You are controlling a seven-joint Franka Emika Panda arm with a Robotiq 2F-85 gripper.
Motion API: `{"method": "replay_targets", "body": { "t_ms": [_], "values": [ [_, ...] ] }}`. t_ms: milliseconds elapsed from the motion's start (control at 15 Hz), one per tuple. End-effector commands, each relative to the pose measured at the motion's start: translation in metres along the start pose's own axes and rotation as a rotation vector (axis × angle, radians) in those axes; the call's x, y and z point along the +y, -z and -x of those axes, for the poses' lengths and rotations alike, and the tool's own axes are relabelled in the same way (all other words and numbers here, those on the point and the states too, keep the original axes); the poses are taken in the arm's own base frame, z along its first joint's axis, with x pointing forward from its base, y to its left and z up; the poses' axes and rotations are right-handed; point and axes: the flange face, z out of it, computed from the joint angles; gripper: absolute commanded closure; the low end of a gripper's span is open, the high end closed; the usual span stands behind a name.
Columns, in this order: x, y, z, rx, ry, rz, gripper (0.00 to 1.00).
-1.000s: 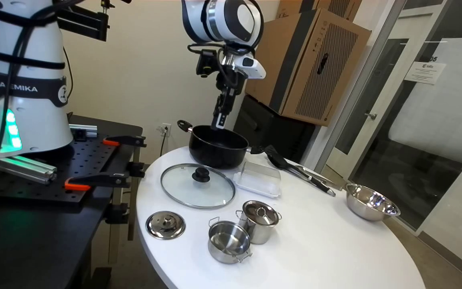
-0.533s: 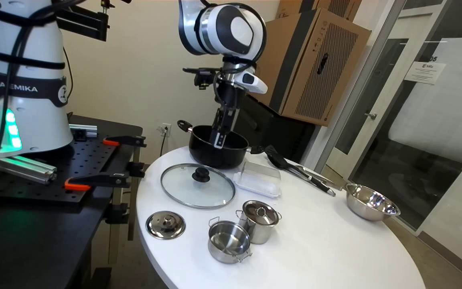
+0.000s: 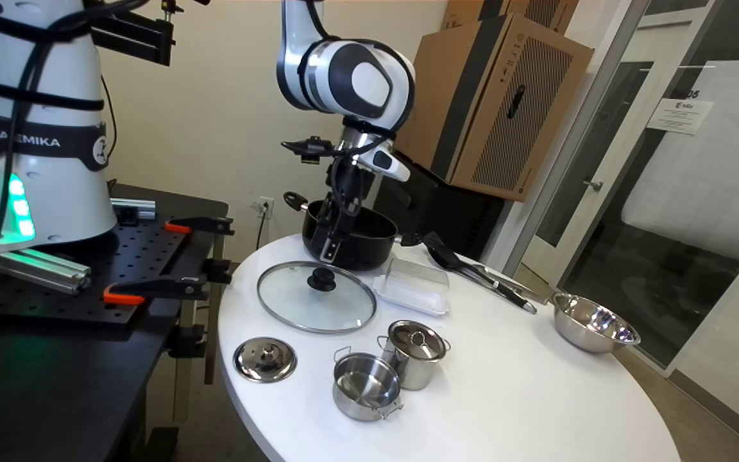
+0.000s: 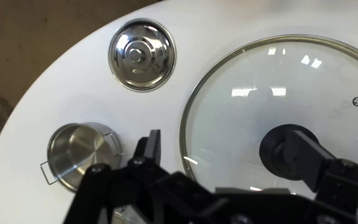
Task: Take the clear lid and put it on the left black pot
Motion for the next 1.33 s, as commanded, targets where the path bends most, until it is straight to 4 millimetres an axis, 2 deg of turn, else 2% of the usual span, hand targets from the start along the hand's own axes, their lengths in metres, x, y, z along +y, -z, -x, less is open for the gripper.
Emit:
{"method": "replay_targets", "body": {
  "t_ms": [0, 267, 467, 533, 600, 933, 1067, 1267],
  "values": [
    [-0.016, -0.012, -0.005, -0.011, 0.035, -0.007, 0.0],
    [-0.033, -0.018, -0.009, -0.021, 0.062, -0.004, 0.0],
    [-0.041, -0.02, -0.02, -0.021, 0.063, 0.011, 0.0],
    [-0.041, -0.018, -0.022, -0.015, 0.062, 0.021, 0.0],
    [-0.039, -0.016, -0.012, -0.021, 0.067, 0.01, 0.0],
    [-0.04, -0.017, -0.019, -0.015, 0.067, 0.015, 0.0],
    [-0.043, -0.028, -0.022, -0.034, 0.076, -0.02, 0.0],
    [-0.06, -0.046, -0.023, -0.072, 0.113, -0.045, 0.0]
  ]
}}
